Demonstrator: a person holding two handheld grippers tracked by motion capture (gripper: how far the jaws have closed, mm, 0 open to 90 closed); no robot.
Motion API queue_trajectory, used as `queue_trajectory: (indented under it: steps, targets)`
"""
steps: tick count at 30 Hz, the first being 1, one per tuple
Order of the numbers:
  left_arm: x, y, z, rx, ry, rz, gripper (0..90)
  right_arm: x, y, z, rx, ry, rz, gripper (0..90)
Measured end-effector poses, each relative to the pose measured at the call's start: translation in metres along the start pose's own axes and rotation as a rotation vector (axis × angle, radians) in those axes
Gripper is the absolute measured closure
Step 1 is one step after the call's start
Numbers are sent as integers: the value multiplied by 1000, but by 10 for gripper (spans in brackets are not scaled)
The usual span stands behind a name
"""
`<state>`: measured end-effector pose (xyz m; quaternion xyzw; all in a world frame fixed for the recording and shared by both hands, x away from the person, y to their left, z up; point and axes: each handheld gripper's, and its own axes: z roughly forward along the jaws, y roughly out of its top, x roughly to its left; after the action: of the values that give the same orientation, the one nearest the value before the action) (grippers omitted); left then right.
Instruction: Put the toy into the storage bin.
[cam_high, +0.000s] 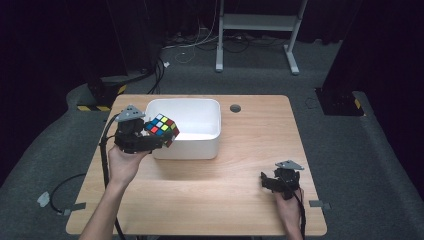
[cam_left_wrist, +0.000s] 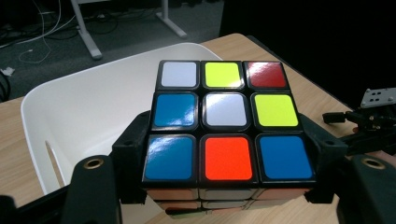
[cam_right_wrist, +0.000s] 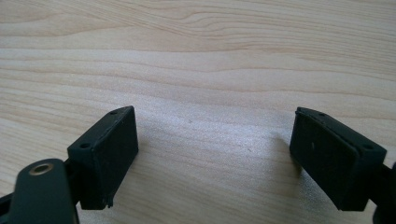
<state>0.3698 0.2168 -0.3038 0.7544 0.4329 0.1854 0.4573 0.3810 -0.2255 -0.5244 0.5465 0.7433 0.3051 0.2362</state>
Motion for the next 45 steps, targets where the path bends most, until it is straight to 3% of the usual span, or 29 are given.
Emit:
queue_trajectory:
  steps: [26,45]
  targets:
    - [9,25,16,7,-3,6,334,0,0,0,0,0,0,151]
    - [20,28,34,19,21,-19,334,0,0,0,0,0,0,151]
